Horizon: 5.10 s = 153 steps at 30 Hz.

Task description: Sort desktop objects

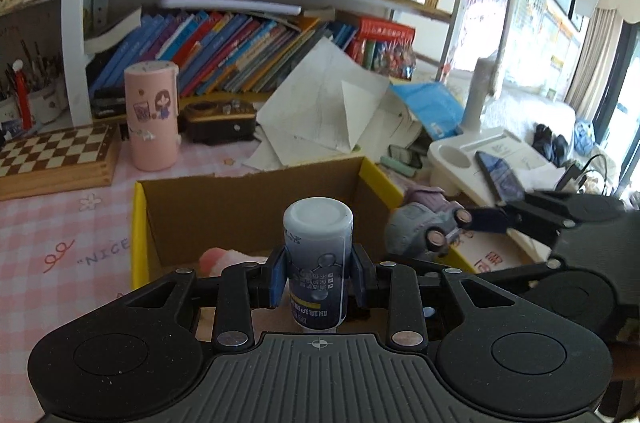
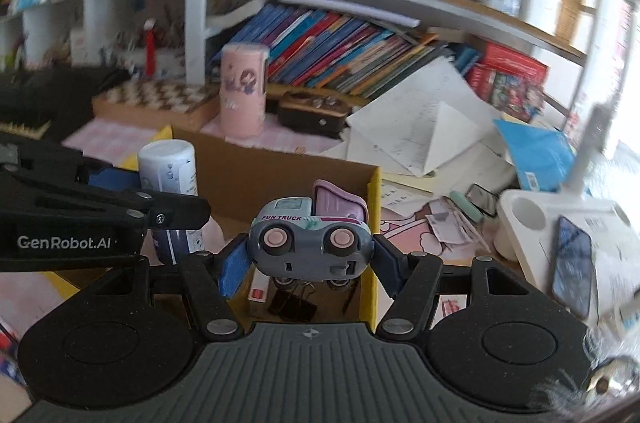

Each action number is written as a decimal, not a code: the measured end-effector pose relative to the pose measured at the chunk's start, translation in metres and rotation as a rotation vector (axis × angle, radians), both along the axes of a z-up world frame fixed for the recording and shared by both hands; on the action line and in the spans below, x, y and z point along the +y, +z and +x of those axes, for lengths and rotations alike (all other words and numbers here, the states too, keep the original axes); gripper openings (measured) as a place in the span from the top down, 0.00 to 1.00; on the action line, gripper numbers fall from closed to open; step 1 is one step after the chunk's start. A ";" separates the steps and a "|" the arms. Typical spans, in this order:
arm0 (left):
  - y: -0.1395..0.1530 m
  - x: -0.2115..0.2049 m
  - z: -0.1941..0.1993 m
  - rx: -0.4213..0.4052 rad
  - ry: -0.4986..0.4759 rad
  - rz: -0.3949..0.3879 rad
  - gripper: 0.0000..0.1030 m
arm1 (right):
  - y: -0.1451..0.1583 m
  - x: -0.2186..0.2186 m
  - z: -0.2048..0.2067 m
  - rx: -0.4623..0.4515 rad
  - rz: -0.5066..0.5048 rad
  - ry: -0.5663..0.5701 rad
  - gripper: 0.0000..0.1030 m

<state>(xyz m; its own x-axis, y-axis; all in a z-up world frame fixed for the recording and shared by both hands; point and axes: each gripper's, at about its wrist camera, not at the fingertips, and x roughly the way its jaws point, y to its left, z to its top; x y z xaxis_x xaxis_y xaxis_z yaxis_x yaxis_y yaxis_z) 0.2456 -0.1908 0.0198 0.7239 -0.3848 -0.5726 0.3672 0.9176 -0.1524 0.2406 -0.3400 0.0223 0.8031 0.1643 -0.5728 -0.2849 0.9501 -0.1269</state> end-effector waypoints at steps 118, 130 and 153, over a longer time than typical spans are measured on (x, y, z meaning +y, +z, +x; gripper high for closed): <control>-0.012 0.122 -0.283 0.044 0.464 0.192 0.01 | -0.026 0.079 -0.269 0.065 0.190 -0.119 0.00; -0.013 0.121 -0.284 0.052 0.460 0.196 0.01 | -0.026 0.079 -0.272 0.073 0.190 -0.122 0.00; -0.016 0.125 -0.287 0.066 0.458 0.177 0.00 | -0.032 0.084 -0.275 0.085 0.192 -0.120 0.00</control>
<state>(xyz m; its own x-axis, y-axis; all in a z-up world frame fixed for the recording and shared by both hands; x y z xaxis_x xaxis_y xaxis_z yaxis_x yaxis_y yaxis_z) -0.0418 -0.0656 0.0037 0.7558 0.0722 -0.6509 -0.0854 0.9963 0.0114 -0.0343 -0.2555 -0.0093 0.7737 0.1827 -0.6066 -0.1701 0.9823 0.0789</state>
